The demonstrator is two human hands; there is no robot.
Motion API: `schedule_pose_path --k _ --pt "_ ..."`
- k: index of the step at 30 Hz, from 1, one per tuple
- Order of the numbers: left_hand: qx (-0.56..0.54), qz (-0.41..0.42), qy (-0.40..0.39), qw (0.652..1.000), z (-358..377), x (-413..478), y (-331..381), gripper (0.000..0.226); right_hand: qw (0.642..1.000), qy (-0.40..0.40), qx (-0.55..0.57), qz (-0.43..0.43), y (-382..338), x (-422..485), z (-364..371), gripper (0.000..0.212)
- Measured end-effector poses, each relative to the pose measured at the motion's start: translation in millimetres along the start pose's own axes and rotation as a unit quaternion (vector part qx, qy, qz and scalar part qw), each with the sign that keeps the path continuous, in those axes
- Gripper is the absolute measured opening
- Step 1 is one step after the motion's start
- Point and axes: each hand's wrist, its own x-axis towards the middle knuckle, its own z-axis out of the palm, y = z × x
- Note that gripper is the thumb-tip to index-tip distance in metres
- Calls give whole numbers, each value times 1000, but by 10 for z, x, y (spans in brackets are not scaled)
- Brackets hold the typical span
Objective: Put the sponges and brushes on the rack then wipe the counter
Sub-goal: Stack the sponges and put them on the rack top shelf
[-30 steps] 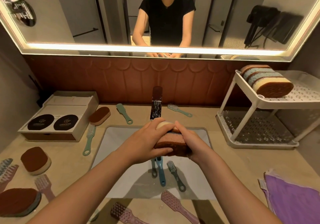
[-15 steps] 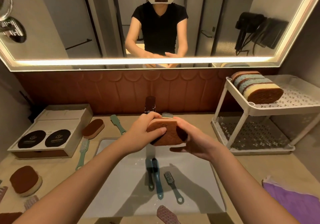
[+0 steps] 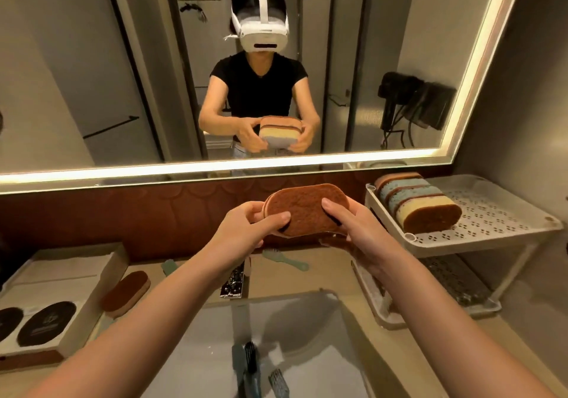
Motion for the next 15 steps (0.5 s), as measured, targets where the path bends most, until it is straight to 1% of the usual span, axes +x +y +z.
schedule_pose_path --k 4,7,10,12,15 --pt "65 77 9 995 233 223 327 40 1000 9 -2 -10 -222 49 -367 21" --pt "118 137 9 983 486 428 546 42 999 24 38 -9 -403 63 -671 20" --pt "157 203 -1 967 810 651 756 47 995 62 77 -14 -589 87 -981 16" --pt "184 244 -5 952 1034 783 862 50 992 82 95 3 -654 126 -1188 22" --pt "225 283 -12 932 1423 972 954 53 989 102 100 46 -631 207 -1562 38"
